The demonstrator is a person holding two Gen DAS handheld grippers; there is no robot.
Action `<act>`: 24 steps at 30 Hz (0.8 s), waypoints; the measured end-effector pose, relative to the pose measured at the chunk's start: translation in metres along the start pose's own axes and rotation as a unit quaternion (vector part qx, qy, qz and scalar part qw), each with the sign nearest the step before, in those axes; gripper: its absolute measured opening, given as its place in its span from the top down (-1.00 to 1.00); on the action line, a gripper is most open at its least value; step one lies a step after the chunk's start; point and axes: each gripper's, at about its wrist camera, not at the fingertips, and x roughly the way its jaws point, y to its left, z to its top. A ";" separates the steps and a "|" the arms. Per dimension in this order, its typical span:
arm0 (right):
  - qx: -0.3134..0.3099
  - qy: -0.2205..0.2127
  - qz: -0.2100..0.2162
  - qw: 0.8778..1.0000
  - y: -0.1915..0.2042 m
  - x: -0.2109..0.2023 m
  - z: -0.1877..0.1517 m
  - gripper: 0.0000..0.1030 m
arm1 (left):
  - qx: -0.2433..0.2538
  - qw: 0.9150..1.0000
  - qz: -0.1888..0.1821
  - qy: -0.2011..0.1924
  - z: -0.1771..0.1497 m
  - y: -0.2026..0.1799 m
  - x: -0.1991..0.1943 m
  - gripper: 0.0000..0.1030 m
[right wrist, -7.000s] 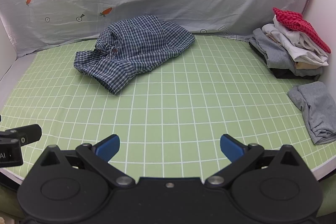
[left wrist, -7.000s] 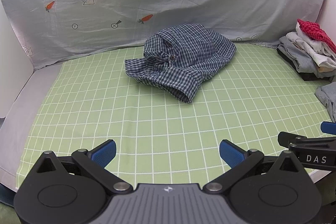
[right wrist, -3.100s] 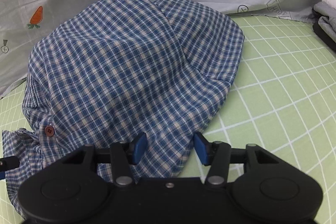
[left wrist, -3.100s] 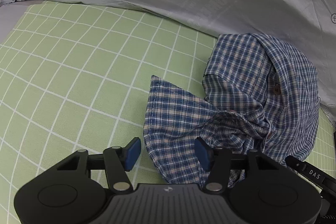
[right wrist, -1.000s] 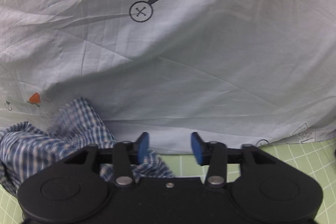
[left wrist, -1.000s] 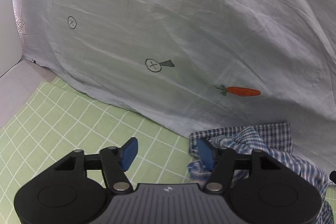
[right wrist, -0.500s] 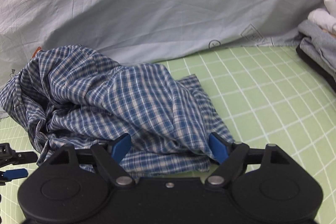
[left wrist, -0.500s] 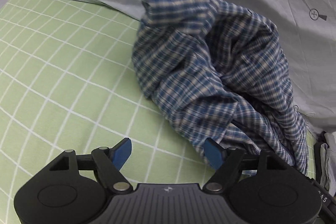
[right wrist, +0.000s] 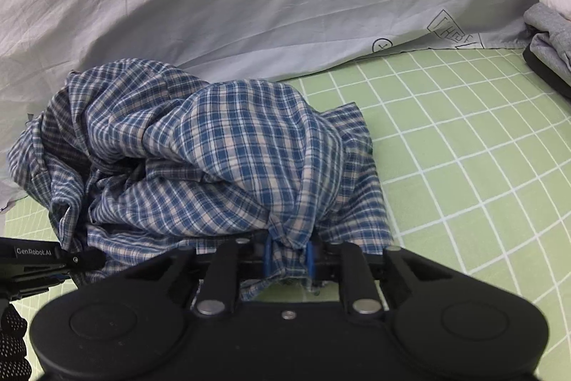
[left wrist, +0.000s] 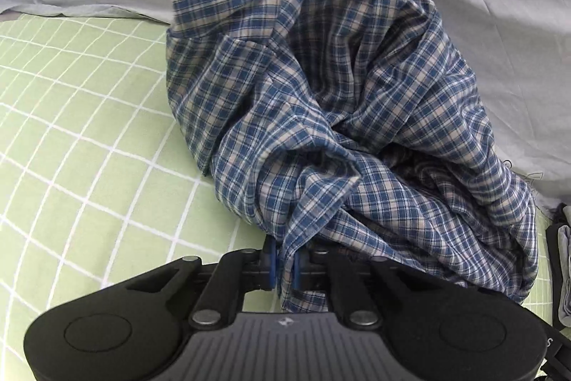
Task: Fold clothes
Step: 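Lower the shirt onto the table and open both tools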
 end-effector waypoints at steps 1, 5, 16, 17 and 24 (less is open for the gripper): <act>-0.003 0.001 0.006 1.000 0.001 -0.010 -0.004 0.68 | 0.001 1.000 0.004 0.000 -0.006 0.003 -0.010 0.83; -0.018 0.010 0.029 0.999 0.006 -0.057 -0.028 0.69 | 0.005 1.000 0.015 -0.007 -0.037 0.020 -0.064 0.84; -0.043 0.035 0.064 0.996 0.014 -0.158 -0.114 0.21 | -0.046 0.997 0.062 -0.020 -0.131 0.107 -0.191 0.84; -0.042 0.034 0.061 0.997 0.015 -0.160 -0.117 0.17 | -0.055 0.996 0.063 -0.015 -0.137 0.115 -0.195 0.84; -0.041 0.030 0.026 0.998 0.018 -0.159 -0.126 -0.01 | -0.076 0.995 0.064 -0.016 -0.150 0.134 -0.206 0.68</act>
